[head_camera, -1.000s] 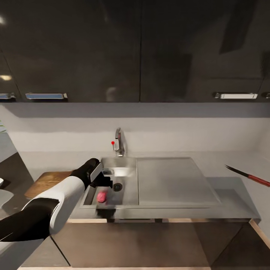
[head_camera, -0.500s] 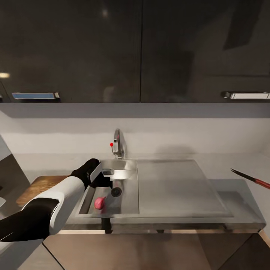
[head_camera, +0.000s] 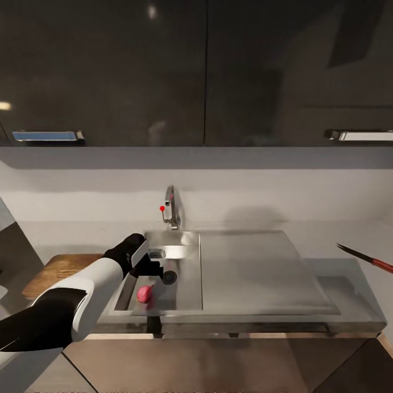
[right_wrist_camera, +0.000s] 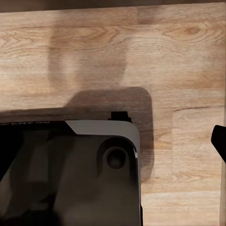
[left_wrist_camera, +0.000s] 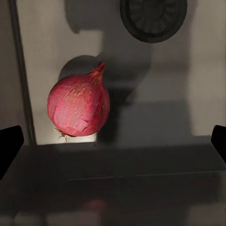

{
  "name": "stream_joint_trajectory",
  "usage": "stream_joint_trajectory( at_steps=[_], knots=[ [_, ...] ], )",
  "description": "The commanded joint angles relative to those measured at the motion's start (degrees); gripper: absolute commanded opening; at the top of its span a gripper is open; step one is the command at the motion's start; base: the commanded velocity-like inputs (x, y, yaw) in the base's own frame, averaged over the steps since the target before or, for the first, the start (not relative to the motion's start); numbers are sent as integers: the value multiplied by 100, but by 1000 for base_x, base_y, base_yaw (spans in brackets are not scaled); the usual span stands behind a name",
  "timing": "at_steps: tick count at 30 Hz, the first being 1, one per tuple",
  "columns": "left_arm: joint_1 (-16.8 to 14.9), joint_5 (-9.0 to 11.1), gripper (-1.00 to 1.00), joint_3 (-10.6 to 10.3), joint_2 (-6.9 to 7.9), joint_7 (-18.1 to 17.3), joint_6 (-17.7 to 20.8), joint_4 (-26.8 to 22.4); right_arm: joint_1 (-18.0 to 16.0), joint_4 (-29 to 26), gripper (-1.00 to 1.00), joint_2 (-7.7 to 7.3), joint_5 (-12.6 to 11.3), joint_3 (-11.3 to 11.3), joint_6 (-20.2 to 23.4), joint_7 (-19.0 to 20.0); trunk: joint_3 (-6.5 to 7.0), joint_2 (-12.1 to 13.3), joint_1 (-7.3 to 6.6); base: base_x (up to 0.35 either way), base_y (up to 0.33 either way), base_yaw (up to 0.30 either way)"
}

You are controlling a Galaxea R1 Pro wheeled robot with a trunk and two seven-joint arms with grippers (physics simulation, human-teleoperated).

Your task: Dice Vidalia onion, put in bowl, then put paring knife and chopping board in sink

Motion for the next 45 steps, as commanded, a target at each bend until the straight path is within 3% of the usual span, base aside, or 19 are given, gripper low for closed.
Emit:
stream_joint_trajectory(
  at_steps=[1,40,45],
  knots=[
    [-4,65,100,-42,4,45,-12,4,-5,6,100,-1,44,-48,-21,7,-21,-13,3,0,0,0],
    [-4,52,100,-42,14,64,-181,168,-5,6,100,-10,43,-48,-21,7,-376,-13,3,0,0,0],
    [-4,34,100,-42,87,77,-182,125,-5,6,100,-10,43,-48,-21,7,-422,-13,3,0,0,0]
  ],
)
